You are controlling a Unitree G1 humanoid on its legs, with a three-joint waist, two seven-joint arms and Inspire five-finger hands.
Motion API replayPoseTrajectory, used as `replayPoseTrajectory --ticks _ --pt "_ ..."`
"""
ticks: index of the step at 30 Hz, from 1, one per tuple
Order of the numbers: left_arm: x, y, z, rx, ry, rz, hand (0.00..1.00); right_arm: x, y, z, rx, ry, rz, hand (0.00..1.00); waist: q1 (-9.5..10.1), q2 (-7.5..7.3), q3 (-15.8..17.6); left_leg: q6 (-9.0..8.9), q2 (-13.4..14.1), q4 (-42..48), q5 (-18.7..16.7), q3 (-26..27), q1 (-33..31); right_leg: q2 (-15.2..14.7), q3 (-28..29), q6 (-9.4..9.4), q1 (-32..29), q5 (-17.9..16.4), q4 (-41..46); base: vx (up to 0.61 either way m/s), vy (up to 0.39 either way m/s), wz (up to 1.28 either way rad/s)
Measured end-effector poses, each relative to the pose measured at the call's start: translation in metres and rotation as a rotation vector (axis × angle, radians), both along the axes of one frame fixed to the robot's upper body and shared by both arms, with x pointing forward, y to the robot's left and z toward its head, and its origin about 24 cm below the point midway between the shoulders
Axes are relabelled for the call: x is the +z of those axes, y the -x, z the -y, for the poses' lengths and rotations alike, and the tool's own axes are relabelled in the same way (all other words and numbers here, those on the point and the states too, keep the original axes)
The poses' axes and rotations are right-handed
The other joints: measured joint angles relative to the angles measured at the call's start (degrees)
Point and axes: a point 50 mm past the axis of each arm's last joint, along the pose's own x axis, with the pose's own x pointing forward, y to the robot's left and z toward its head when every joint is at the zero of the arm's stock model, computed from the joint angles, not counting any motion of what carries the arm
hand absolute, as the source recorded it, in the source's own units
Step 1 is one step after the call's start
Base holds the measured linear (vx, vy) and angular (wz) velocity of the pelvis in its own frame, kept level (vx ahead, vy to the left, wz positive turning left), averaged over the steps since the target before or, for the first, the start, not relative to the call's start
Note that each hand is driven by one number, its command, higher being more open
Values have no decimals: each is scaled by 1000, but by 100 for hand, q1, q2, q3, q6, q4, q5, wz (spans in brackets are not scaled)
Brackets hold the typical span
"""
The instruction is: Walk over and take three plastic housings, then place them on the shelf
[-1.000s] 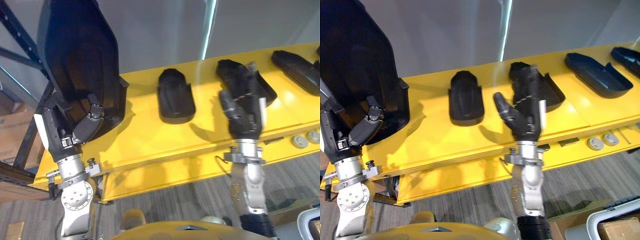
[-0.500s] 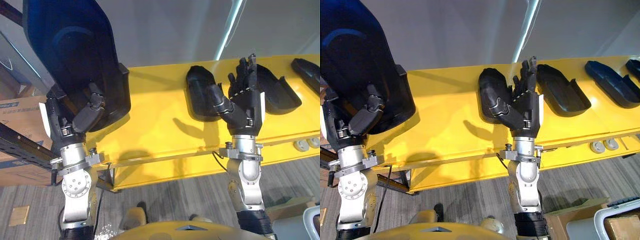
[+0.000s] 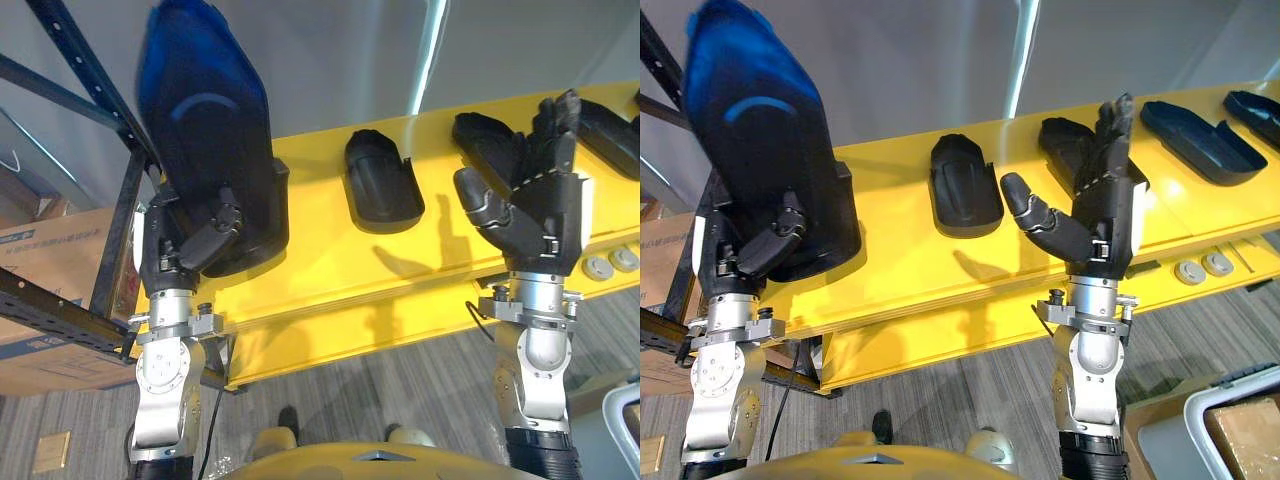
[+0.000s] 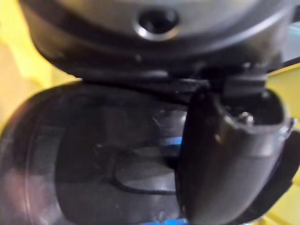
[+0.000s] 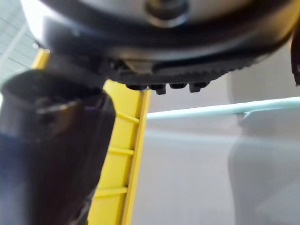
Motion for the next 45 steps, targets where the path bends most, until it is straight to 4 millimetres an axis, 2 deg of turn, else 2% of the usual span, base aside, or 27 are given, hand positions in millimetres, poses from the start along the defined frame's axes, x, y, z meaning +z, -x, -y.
replayPoseTrajectory --ticks 3,5,10,15,17,19,28,35,36,45 --pt "-9 -7 -1 -39 3 -70 0 -3 4 1 -1 -6 -14 100 -28 4 -8 8 -31 -273 141 79 153 -4 80 48 7 71 -75 15 18 -10" --pt "-8 -12 1 -71 2 -83 0 -6 4 0 12 0 -41 100 -28 7 -10 21 -60 -389 203 116 188 4 121 62 13 143 -173 6 31 -8" --pt "-13 -45 13 -188 23 -170 0 -10 -2 -22 116 12 -65 100 -37 16 -21 70 -142 -597 282 207 253 -44 168 120 46 293 -351 -26 40 -4" --pt "-36 -58 10 -149 111 -323 0 -8 -7 -36 197 80 -78 100 -139 10 -24 77 -171 -607 271 336 257 -58 293 142 64 429 -513 -28 36 -12" --pt "-44 -69 6 -136 183 -383 0 -10 -11 -35 195 114 -99 100 -155 14 -35 74 -166 -608 268 382 291 -57 309 144 83 438 -509 -27 14 -7" --pt "-44 -77 2 -125 211 -395 0 -13 -14 -34 199 128 -121 100 -165 14 -36 71 -157 -609 265 403 291 -51 310 143 83 451 -512 0 0 0" --pt "-50 -80 -17 2 229 -438 0 -17 -15 -38 238 140 -145 100 -194 43 -55 104 -152 -609 312 456 295 -38 346 138 95 528 -600 -9 5 -3" --pt "-55 -78 -20 17 227 -460 0 -23 -16 -48 301 153 -170 100 -170 113 -99 105 -172 -613 382 233 265 -52 142 141 193 529 -622 -25 5 15" --pt "-55 -78 -20 14 220 -464 100 -24 -16 -50 307 155 -171 100 -154 121 -104 89 -171 -614 388 196 239 -49 111 141 193 530 -632 -42 5 18" --pt "-56 -78 -21 15 74 -491 100 -16 -22 -57 319 150 -139 100 -148 161 -126 84 -178 -614 473 42 123 -47 -44 136 186 568 -697 -20 6 8"
